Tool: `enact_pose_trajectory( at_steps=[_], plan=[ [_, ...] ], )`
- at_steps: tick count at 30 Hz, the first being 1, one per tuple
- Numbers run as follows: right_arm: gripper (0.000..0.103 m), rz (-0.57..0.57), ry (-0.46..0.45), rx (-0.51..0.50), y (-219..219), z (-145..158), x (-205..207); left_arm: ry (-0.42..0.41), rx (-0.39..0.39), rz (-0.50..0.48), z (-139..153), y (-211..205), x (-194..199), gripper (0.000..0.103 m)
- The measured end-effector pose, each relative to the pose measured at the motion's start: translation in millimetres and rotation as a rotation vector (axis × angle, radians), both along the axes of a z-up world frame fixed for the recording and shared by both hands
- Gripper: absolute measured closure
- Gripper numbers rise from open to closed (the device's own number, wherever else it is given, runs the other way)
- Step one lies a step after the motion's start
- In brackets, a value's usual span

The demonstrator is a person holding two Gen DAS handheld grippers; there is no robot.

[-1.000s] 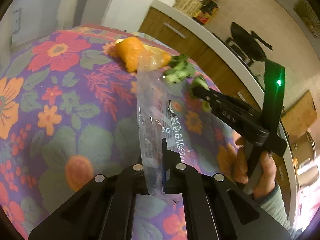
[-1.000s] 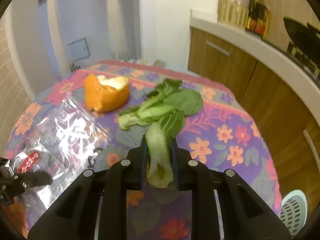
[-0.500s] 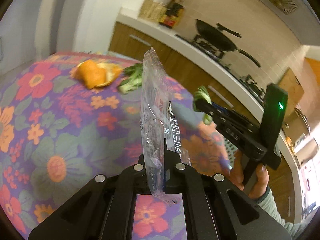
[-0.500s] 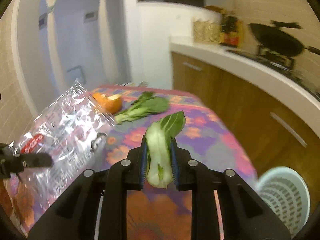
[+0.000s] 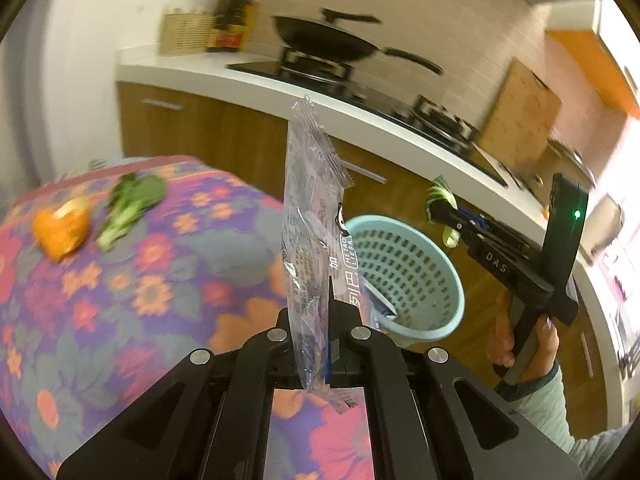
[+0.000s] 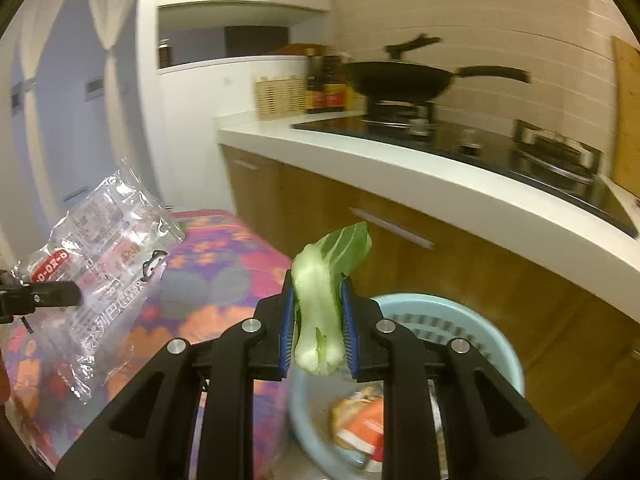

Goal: Collect trash
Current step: 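Carry the wrapper and bok choy over the blue basket and open both tools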

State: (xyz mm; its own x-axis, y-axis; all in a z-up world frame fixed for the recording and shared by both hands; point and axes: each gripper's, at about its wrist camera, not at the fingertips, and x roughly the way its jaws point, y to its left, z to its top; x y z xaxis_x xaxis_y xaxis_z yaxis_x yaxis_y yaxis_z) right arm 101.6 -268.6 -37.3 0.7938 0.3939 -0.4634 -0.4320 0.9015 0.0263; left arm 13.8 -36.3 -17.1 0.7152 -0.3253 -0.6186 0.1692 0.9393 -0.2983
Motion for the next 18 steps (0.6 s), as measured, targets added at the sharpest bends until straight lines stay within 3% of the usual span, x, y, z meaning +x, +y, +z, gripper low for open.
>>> enact_pose_trajectory(
  at_steps=[7, 18],
  plan=[
    [0.085, -0.107, 0.064, 0.022, -48.3, -14.6, 18.8, 0.024, 0.062, -0.114, -0.3, -58.8, 41.8, 0.102],
    [0.085, -0.182, 0.21, 0.052, -87.8, -48.0, 39.7, 0.061, 0.114, -0.176, -8.9, -110.5, 85.6, 0.102]
  ],
)
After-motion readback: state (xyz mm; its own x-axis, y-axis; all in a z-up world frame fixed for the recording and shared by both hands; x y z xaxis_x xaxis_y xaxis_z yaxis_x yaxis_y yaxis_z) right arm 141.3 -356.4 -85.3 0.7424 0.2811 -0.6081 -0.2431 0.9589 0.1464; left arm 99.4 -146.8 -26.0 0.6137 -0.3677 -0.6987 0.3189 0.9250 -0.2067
